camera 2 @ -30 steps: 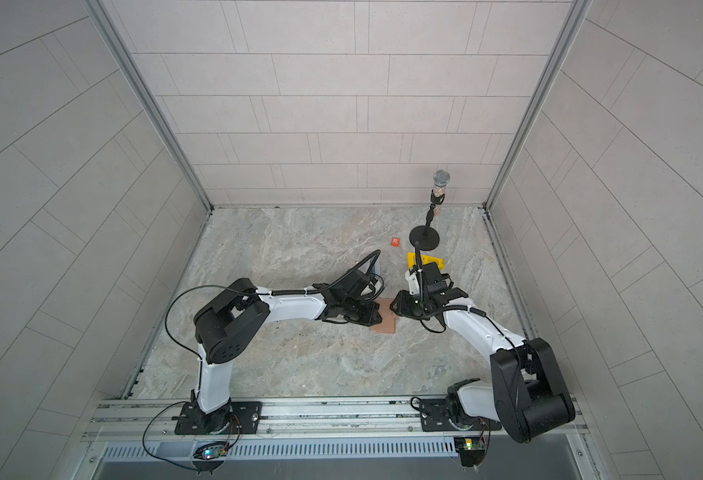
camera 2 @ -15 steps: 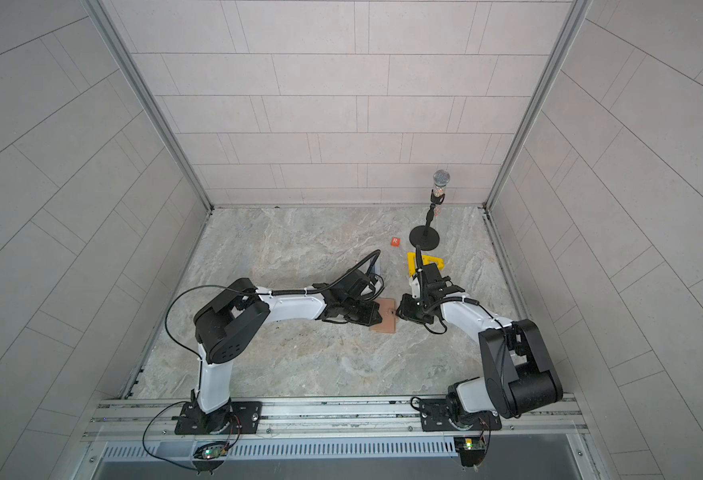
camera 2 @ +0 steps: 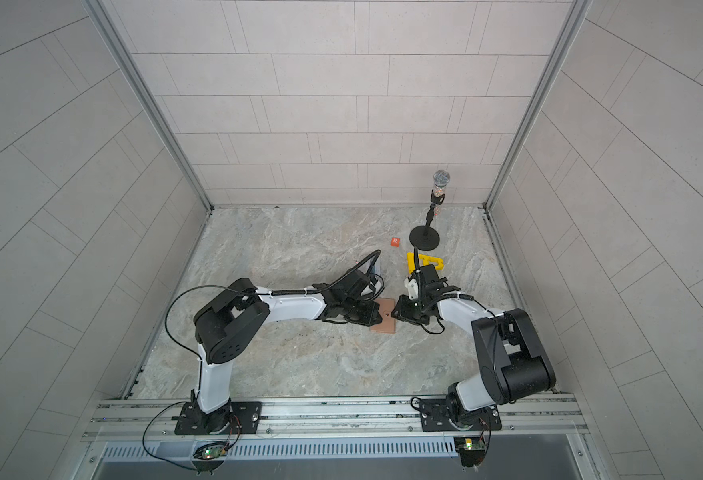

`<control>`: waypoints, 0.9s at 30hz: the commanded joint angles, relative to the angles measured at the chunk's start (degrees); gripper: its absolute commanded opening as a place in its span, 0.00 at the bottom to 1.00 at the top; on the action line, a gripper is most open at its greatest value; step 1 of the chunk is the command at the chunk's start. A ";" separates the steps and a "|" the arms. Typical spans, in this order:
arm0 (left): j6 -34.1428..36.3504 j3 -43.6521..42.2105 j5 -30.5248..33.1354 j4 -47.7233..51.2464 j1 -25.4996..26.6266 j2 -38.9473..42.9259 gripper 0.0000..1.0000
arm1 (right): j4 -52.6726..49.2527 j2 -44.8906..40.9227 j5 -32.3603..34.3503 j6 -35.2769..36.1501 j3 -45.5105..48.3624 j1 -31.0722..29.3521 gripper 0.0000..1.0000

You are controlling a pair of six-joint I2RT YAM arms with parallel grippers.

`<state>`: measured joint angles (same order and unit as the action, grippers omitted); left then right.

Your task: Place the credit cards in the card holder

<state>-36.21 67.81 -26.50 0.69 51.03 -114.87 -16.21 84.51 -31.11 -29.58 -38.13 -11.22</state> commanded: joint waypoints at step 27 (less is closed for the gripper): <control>3.93 1.82 3.38 10.21 0.37 3.63 0.13 | -3.82 3.88 2.74 4.18 0.01 0.06 0.32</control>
<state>-34.00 68.36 -24.77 5.39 51.05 -113.10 -14.94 86.59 -32.91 -26.87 -38.70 -11.11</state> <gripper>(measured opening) 0.122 0.321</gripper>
